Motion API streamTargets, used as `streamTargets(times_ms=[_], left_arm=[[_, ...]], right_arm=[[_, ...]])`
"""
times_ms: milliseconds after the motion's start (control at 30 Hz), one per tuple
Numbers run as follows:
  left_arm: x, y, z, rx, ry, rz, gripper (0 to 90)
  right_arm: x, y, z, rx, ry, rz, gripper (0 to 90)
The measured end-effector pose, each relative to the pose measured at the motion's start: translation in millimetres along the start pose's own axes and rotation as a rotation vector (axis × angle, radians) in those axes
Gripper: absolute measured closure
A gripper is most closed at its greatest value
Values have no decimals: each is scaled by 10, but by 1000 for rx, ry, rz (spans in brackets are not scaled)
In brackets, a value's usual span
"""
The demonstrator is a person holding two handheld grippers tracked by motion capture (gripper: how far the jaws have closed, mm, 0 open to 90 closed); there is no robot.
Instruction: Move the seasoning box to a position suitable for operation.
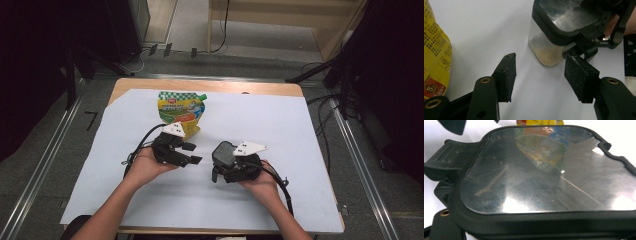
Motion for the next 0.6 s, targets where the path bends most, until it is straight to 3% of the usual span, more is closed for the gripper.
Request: streamTargets(times_ms=[233,600], left_arm=[[18,20,0,6,-2,4,442],[22,20,-1,7,3,11,446]], right_arm=[[34,-39,14,-7,23,29,156],[-72,-67,35,-1,-14,41,149]])
Point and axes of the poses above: each handheld gripper's, and its own axes: x roughly forward along the jaws, z roughly out of its underside, y roughly to its right, the point moved 4 cm from there along x, roughly forward along the jaws, and after that the axes turned 3 degrees about x, right-handed, at the moved point
